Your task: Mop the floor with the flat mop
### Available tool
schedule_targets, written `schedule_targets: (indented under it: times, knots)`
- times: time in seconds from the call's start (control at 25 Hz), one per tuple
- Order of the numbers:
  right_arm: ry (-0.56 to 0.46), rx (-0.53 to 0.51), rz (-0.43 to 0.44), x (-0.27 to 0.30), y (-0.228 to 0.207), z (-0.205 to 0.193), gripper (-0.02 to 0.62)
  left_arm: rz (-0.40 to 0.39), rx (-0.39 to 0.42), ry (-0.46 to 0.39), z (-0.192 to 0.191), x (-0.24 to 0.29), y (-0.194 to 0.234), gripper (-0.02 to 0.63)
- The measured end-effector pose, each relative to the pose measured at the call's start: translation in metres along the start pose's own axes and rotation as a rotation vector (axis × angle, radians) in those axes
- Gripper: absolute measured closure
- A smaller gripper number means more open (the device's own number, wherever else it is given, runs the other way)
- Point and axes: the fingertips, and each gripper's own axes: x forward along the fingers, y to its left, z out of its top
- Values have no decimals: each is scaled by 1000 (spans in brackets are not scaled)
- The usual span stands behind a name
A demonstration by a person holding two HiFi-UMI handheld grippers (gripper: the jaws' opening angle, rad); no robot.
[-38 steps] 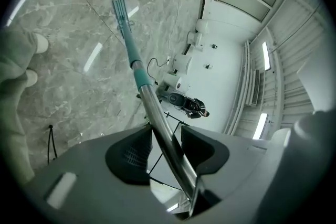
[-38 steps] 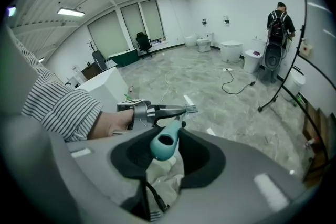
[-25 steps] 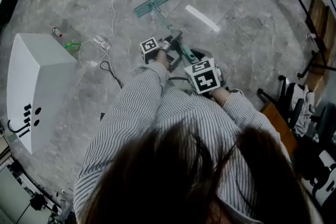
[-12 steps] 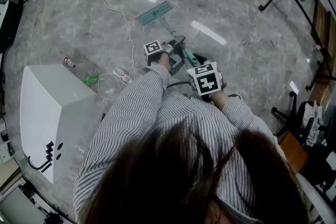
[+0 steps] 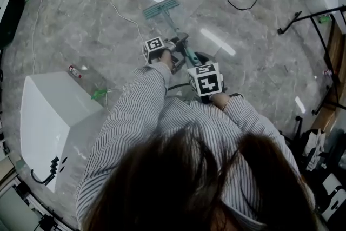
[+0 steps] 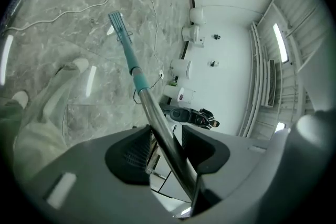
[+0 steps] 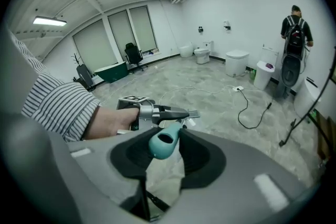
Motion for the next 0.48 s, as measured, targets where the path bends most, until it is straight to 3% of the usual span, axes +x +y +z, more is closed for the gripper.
schedule_targets:
  times: [0.2, 0.48]
  knots:
    - [10, -6, 65, 73, -22, 86, 463, -6, -17, -72, 101, 40, -43, 436]
    - [66, -93, 97, 166, -41, 198, 463, 24, 0, -67, 230, 86, -96, 436]
